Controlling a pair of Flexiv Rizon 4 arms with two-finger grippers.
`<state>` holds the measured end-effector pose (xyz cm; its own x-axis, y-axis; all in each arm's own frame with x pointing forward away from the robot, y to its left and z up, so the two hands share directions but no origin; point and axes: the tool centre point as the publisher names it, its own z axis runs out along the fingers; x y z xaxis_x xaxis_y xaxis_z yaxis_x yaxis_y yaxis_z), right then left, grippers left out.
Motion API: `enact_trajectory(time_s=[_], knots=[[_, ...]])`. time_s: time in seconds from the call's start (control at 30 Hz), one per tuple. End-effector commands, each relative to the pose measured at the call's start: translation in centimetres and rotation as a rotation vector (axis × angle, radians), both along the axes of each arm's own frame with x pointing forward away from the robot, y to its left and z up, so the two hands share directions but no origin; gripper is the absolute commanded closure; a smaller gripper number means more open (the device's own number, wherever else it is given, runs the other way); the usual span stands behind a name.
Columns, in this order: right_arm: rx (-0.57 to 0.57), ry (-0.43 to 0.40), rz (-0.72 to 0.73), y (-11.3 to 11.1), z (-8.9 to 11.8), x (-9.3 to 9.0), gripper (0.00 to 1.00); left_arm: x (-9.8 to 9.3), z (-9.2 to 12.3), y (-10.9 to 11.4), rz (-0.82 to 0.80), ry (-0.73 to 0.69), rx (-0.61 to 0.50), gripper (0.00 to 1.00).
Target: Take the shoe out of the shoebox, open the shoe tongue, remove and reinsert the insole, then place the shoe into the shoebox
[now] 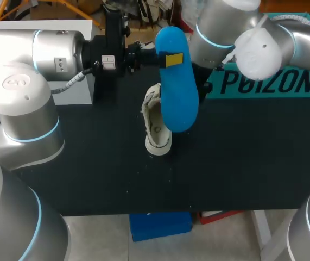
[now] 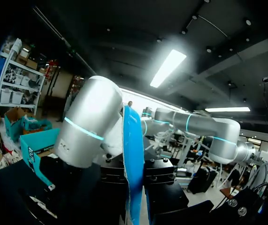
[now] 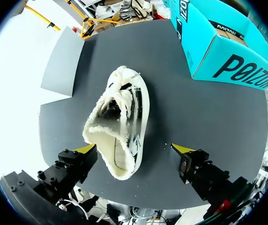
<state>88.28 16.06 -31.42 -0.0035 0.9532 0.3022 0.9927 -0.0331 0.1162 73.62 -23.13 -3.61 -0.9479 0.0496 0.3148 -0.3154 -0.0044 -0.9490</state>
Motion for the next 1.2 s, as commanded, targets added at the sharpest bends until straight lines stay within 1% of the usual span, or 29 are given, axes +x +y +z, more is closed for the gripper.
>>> enact_trajectory(time_s=[0.03,0.23,0.33,0.43,1.03,1.1,1.2], knots=[[0.190,-0.031,0.027,-1.0,1.2,-1.0,0.00,0.0,-0.1,-0.2,0.004,-0.001,0.000,1.00],[0.318,-0.055,0.029,-0.9,3.2,-1.5,0.00,0.0,-0.1,-0.2,0.004,-0.001,0.000,1.00],[0.371,-0.066,0.033,-0.5,4.2,-1.7,0.00,0.0,-0.1,-0.2,0.004,-0.001,0.000,1.00],[0.445,-0.076,0.040,-0.1,4.7,-1.7,0.00,0.0,-0.1,-0.2,0.004,-0.001,0.000,1.00],[0.445,-0.076,0.040,-0.1,4.7,-1.7,0.00,0.0,-0.1,-0.2,0.004,-0.001,0.000,1.00],[0.537,-0.085,0.010,-0.6,4.8,-2.1,0.00,0.0,-0.1,-0.2,0.004,-0.001,0.000,1.00],[0.598,-0.100,-0.010,-1.1,5.0,-2.2,0.00,0.0,-0.1,-0.2,0.004,-0.001,0.000,1.00]])
